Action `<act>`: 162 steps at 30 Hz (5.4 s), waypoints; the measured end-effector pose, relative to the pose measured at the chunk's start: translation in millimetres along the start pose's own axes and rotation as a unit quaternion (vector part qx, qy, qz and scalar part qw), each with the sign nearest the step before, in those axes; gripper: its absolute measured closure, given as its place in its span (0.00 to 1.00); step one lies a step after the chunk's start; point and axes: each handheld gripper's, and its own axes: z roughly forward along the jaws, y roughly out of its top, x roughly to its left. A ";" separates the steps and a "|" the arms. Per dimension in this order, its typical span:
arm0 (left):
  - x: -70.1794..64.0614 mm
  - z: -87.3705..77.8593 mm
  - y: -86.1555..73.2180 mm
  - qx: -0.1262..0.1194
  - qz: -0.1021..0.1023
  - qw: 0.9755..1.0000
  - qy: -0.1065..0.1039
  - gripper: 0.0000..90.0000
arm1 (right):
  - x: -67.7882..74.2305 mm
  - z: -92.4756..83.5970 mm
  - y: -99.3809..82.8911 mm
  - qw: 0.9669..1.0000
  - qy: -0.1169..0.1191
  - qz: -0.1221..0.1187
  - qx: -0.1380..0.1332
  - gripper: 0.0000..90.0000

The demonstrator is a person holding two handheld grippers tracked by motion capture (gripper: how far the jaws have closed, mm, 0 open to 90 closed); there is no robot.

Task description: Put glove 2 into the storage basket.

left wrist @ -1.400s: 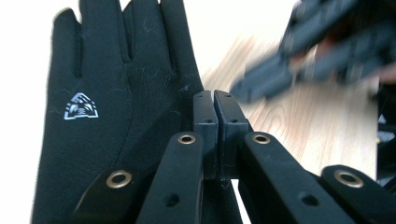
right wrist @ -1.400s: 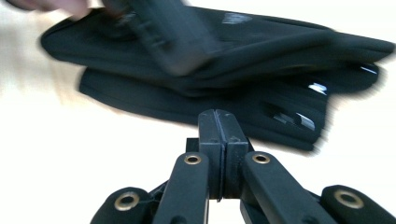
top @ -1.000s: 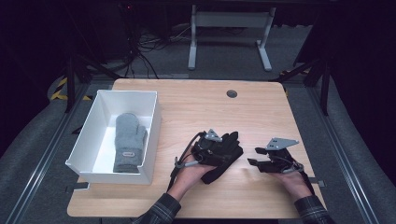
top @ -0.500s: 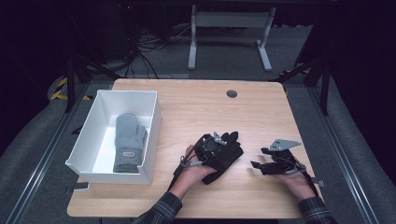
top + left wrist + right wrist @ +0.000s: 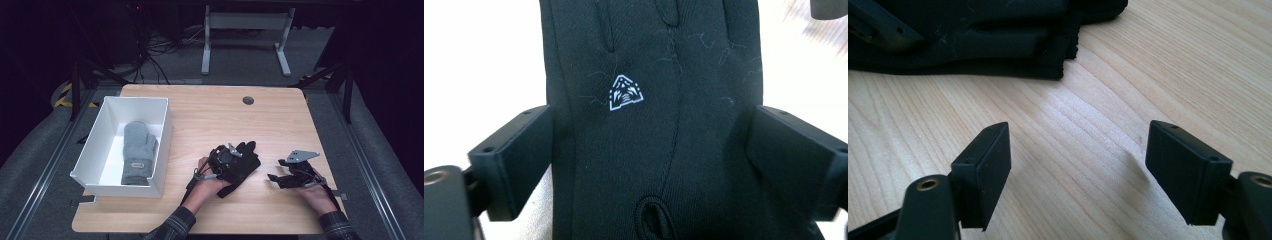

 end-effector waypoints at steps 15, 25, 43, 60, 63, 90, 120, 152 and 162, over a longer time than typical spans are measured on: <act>-3.2 -10.5 0.8 0.005 0.007 0.999 -0.043 0.76 | 0.8 3.9 -1.7 1.000 -0.004 -0.005 0.001 0.29; 7.5 -51.2 7.7 -0.029 -0.021 0.997 -0.067 0.77 | 0.4 5.9 -2.4 1.000 -0.004 -0.004 -0.001 0.27; 41.3 -162.1 15.1 -0.067 -0.051 0.996 -0.020 0.76 | 1.1 11.4 -5.2 1.000 -0.004 0.005 -0.018 0.16; 103.8 -251.2 -28.8 -0.094 -0.123 0.985 0.074 0.76 | 2.3 12.1 -4.5 1.000 -0.009 0.010 -0.017 0.16; 116.4 -256.9 -44.2 -0.085 -0.141 0.982 0.093 0.76 | 2.4 12.2 -4.4 1.000 -0.010 0.010 -0.017 0.16; 181.4 -217.8 -124.2 0.006 -0.248 0.957 0.153 0.50 | 2.6 12.6 -4.0 1.000 -0.011 0.012 -0.017 0.15; 130.6 -231.8 -60.0 -0.099 -0.164 0.976 0.101 0.17 | 2.7 12.6 -4.0 1.000 -0.011 0.013 -0.017 0.15; 23.2 -129.9 -6.4 -0.088 -0.057 0.995 0.001 0.17 | 2.6 12.7 -4.0 1.000 -0.012 0.012 -0.017 0.15; 5.3 -79.0 -20.5 -0.070 -0.039 0.997 -0.010 0.17 | 2.7 12.7 -4.0 1.000 -0.012 0.012 -0.017 0.15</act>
